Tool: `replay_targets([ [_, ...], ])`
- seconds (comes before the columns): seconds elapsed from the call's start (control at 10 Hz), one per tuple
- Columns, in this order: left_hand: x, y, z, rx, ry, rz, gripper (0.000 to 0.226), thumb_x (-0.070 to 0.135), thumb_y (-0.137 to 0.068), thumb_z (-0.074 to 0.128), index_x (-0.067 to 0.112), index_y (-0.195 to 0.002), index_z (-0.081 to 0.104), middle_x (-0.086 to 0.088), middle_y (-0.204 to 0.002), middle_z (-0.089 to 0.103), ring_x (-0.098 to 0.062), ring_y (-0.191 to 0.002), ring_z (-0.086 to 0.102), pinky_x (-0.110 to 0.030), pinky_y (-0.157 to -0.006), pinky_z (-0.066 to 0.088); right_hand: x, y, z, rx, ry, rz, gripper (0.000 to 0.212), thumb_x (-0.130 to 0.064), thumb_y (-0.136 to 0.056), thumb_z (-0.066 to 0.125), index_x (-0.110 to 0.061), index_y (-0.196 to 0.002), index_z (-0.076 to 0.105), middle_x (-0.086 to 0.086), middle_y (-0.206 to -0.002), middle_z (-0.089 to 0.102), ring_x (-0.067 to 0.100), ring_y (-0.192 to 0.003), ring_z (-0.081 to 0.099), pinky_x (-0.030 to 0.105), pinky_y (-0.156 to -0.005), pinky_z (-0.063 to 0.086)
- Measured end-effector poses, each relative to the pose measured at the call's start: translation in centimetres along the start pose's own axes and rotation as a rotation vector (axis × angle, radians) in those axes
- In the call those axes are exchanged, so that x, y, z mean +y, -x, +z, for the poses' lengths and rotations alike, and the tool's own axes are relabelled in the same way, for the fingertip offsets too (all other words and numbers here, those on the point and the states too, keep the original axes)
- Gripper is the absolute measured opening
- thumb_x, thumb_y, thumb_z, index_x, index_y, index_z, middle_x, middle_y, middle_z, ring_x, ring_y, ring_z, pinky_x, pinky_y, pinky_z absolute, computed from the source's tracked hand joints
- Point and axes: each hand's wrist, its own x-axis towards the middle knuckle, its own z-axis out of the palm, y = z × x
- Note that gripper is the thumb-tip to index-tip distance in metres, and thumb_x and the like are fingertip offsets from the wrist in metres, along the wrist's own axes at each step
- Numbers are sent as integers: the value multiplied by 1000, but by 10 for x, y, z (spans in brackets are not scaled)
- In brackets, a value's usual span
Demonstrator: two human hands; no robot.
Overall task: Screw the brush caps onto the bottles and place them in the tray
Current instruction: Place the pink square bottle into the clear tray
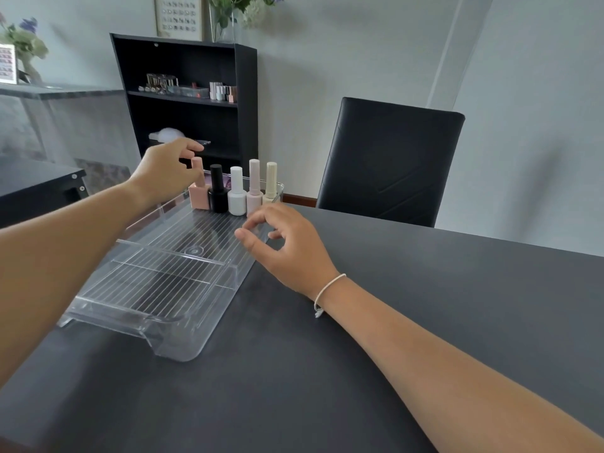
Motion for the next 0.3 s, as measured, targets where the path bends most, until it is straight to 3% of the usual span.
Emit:
replay_targets([
  [0.2,29,13,-3,105,42,114,41,17,-86,55,24,-126,49,-4,-131,53,-20,-115,51,-26,-88,38,0,7,-7,39,20,-2,33,-40,-87,54,-18,-111,59,-2,-119,60,1,-109,49,26,-91,48],
  [0.3,62,23,2,111,74,234,37,20,-86,55,26,-123,52,-1,-127,55,-16,-110,53,-23,-85,38,0,13,-19,56,54,31,31,-38,-87,54,-19,-111,59,-3,-120,60,4,-112,50,27,-94,47],
])
